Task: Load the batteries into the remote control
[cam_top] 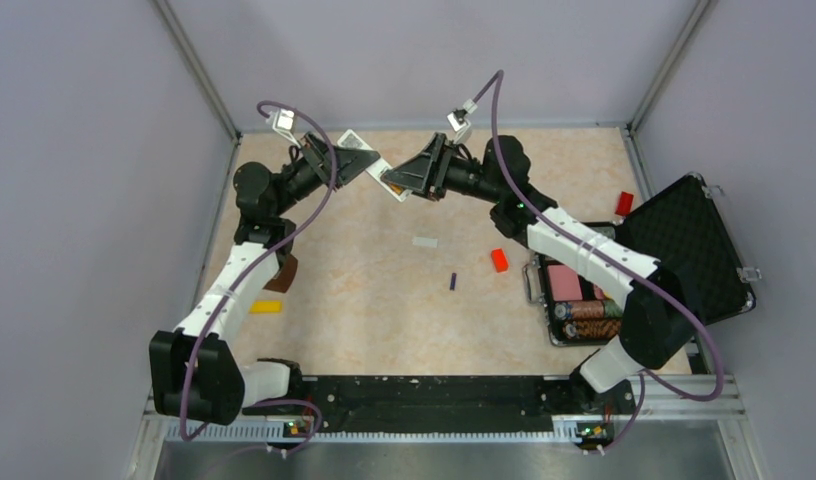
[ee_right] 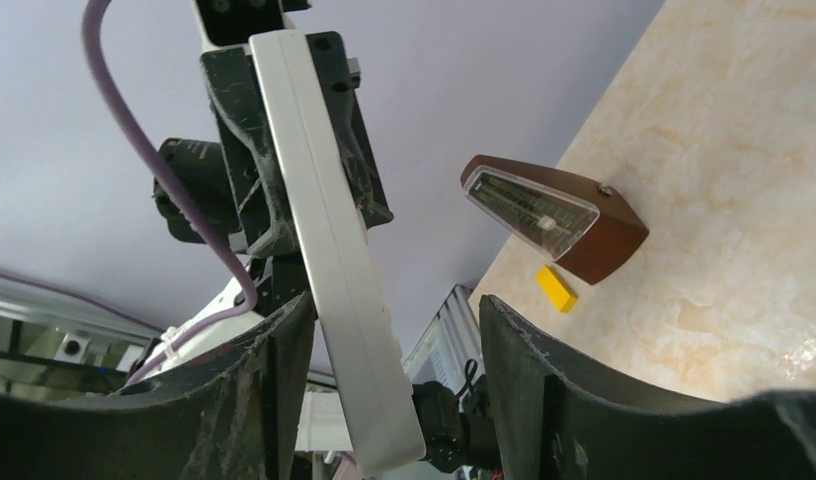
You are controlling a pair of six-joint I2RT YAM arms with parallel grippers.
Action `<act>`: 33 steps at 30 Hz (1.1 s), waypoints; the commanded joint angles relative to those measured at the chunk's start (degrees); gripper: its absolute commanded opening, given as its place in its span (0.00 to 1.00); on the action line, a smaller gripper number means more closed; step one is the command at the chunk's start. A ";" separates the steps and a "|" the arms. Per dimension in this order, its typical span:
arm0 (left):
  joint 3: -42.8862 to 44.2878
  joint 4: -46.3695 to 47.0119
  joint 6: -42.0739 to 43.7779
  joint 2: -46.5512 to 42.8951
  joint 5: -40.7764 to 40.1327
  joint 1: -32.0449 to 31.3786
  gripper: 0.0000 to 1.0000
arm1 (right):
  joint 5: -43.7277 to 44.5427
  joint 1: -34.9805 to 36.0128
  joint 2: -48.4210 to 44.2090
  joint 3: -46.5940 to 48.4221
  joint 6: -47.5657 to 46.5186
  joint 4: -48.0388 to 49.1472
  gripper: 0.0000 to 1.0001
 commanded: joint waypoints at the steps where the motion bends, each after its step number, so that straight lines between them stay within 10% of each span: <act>1: 0.73 4.18 4.94 -0.94 0.42 -0.28 0.00 | 1.05 -1.38 -3.07 1.09 -1.31 -1.03 0.65; 12: 0.87 -5.87 18.64 -2.44 1.56 0.03 0.00 | 4.81 -9.07 -10.34 -5.60 -3.94 -8.71 0.75; 18: -0.08 -14.76 22.35 -3.20 -3.38 0.03 0.00 | 21.97 -9.90 -9.16 -6.62 -25.04 -34.92 0.60; 33: -3.18 -22.79 26.25 -3.86 -12.74 0.08 0.00 | 40.26 2.71 6.84 -9.59 -32.66 -46.05 0.45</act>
